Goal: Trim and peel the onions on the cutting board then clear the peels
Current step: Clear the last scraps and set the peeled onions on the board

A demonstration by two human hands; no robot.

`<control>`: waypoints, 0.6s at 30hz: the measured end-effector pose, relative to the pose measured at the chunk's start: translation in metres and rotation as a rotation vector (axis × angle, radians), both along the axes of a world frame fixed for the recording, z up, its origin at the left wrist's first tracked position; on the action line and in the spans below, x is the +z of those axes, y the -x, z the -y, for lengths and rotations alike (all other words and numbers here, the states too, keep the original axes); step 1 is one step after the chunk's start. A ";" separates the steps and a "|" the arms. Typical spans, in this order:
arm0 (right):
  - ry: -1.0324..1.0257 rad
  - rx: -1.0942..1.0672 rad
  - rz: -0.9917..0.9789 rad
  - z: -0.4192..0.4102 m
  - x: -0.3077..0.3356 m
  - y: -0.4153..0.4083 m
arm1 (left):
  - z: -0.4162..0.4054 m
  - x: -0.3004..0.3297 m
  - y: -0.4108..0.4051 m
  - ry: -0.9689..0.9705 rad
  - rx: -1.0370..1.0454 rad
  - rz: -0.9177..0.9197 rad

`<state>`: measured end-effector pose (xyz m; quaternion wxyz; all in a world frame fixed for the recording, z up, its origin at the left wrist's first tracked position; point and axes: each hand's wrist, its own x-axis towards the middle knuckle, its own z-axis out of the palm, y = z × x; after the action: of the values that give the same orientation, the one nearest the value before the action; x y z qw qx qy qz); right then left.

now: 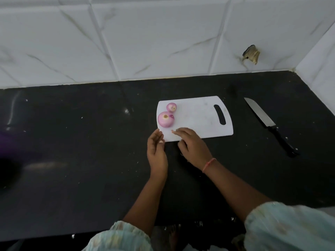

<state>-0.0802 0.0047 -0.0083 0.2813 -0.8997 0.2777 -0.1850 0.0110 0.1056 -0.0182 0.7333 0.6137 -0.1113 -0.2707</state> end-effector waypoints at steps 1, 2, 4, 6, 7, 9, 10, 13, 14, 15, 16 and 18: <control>0.034 0.027 -0.032 0.005 0.000 -0.008 | 0.001 0.000 0.000 -0.009 -0.007 0.007; 0.058 0.057 -0.075 0.008 -0.001 -0.014 | 0.001 -0.001 -0.001 -0.021 -0.013 0.014; 0.097 0.115 -0.156 0.011 -0.007 -0.020 | 0.002 -0.004 -0.002 -0.049 -0.027 0.023; 0.119 0.152 -0.192 0.010 -0.012 -0.020 | 0.003 -0.006 -0.003 -0.089 -0.044 0.041; 0.120 0.147 -0.180 0.010 -0.012 -0.017 | 0.004 -0.006 -0.004 -0.107 -0.051 0.053; 0.148 0.118 -0.149 0.011 -0.011 -0.004 | 0.006 -0.007 -0.006 -0.132 -0.057 0.065; 0.165 0.111 -0.152 0.010 -0.010 0.006 | 0.007 -0.007 -0.006 -0.136 -0.055 0.064; 0.167 0.080 -0.101 0.004 -0.008 0.042 | 0.008 -0.008 -0.007 -0.128 -0.039 0.060; 0.139 0.030 -0.044 0.002 -0.007 0.053 | 0.008 -0.009 -0.007 -0.125 -0.035 0.062; 0.106 -0.048 0.019 0.001 -0.007 0.065 | 0.008 -0.009 -0.007 -0.123 -0.036 0.063; 0.084 -0.138 0.076 0.000 -0.007 0.075 | 0.008 -0.009 -0.007 -0.118 -0.033 0.068; 0.055 -0.322 0.143 -0.004 -0.010 0.093 | 0.008 -0.010 -0.005 -0.110 -0.023 0.084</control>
<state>-0.1732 0.0085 -0.0186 0.2423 -0.8356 0.3922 -0.2987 0.0160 0.0981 -0.0285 0.6901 0.6624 -0.1340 -0.2588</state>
